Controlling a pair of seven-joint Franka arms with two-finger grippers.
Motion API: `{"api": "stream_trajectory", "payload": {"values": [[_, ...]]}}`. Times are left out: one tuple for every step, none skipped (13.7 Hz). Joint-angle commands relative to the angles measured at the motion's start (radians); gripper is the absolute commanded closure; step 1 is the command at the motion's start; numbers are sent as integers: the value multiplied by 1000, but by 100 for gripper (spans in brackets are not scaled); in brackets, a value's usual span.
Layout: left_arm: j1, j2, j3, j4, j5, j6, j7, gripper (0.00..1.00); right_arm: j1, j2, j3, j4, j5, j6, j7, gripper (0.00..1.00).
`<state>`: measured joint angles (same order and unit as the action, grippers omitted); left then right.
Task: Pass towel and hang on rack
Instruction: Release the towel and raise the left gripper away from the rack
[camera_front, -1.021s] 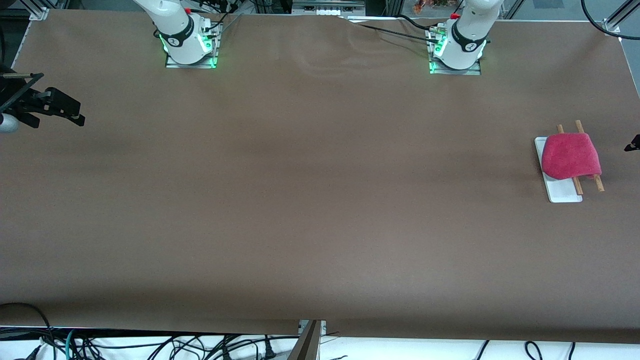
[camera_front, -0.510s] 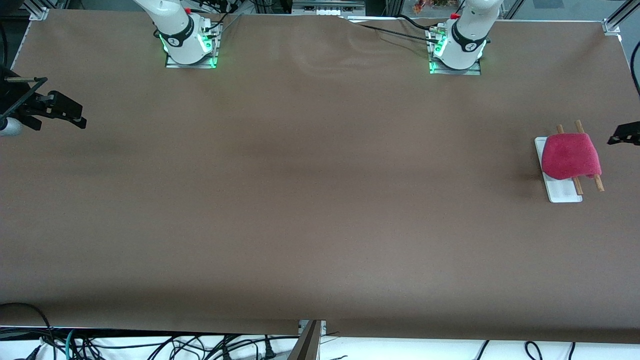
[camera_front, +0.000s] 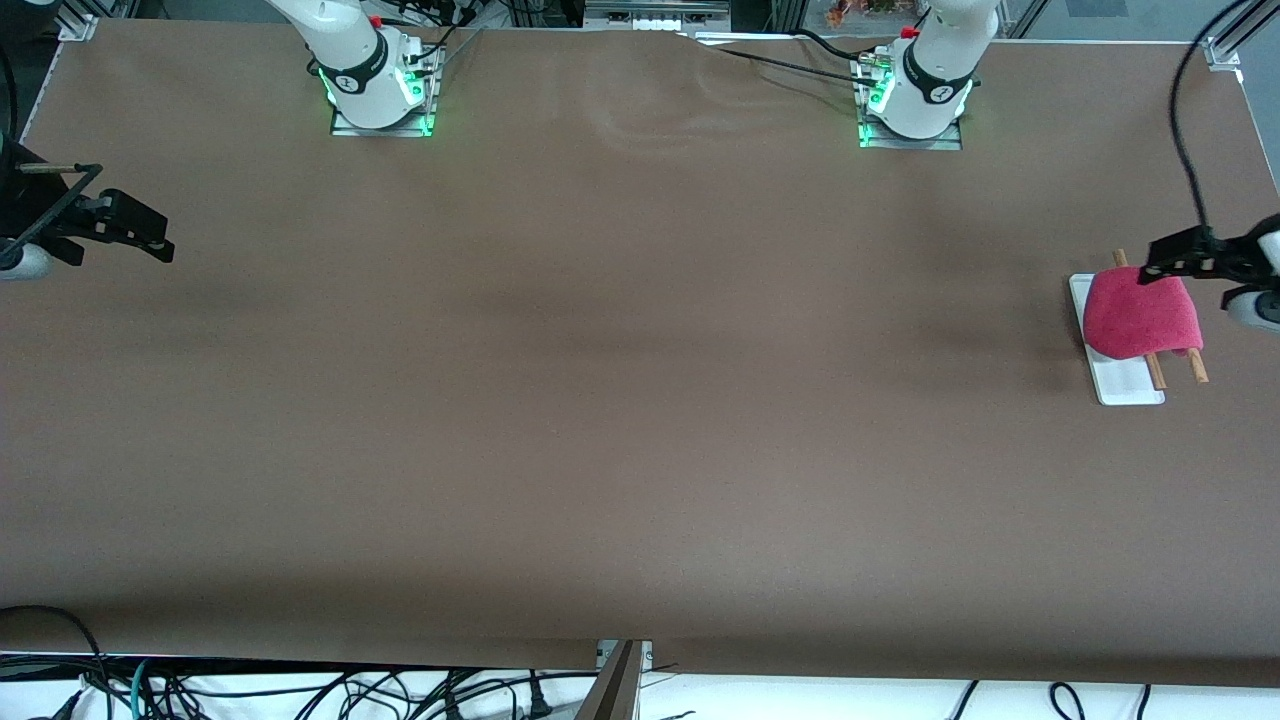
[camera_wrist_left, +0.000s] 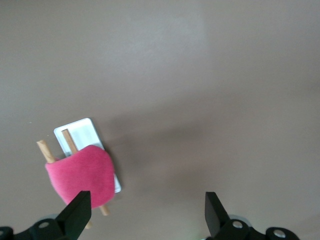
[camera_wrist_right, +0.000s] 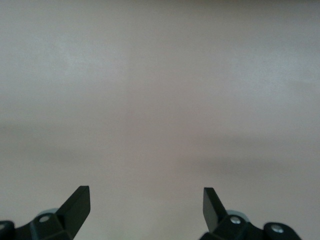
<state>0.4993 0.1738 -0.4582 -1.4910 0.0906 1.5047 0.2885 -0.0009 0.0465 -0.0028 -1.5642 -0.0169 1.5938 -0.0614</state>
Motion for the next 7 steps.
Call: {"api": "stream_trajectory", "payload": {"values": [[-173,-60,160,-37,-86,29,-115,0,-16,3,15,9,-9,8,0,0],[-238,-76,226,-57,-103,52,-139,0,-16,7,15,10,-8,8,0,0],[-304,-101,290,-98,-104,86,-144,0,-16,9,17,18,-8,8,-1,0],[-356,-131,346,-151,-104,130,-146,0,-16,15,15,24,-11,8,-1,0],[-413,-167,399,-217,-104,178,-146,0,-16,18,15,24,-11,8,-3,0],[-457,-204,438,-283,-104,225,-147,0,-16,22,15,27,-11,8,-5,0],[-469,-230,449,-326,-104,265,-146,0,-16,22,15,29,-11,8,-5,0]]}}
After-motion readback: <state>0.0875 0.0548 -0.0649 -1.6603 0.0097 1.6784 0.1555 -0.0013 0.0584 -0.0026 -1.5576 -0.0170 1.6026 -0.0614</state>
